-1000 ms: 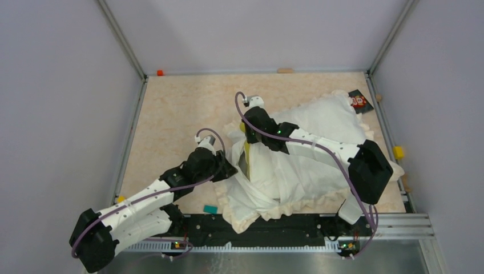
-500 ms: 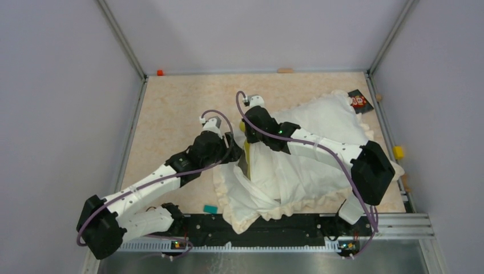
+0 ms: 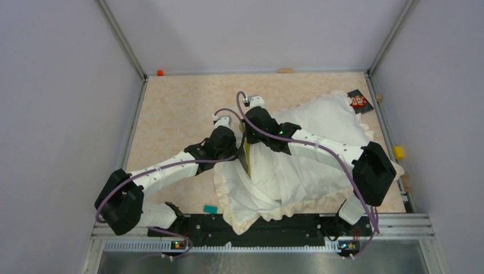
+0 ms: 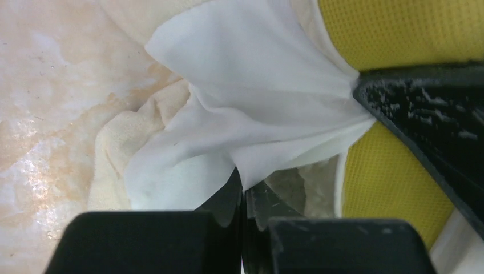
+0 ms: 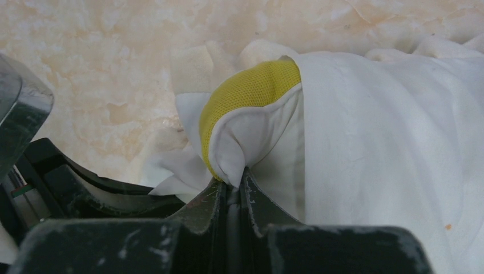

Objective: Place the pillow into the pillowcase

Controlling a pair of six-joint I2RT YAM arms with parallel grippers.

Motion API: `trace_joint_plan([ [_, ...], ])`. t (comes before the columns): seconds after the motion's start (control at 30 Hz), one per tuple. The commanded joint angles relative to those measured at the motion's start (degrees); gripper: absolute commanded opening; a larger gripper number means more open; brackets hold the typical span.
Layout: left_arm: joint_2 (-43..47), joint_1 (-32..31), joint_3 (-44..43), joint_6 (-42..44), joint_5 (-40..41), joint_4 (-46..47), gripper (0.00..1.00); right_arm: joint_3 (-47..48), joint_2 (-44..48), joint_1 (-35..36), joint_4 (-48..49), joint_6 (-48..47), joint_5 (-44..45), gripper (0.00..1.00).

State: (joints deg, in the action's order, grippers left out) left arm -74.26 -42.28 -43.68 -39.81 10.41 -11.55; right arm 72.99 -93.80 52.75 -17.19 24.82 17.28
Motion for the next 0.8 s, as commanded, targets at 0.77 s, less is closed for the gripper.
trace_joint_plan([
  [0.77,10.09,6.33,5.33,-7.67,-0.70,5.80,0.00,5.80,-9.53,3.50,-0.92,-1.69,6.44,0.55],
])
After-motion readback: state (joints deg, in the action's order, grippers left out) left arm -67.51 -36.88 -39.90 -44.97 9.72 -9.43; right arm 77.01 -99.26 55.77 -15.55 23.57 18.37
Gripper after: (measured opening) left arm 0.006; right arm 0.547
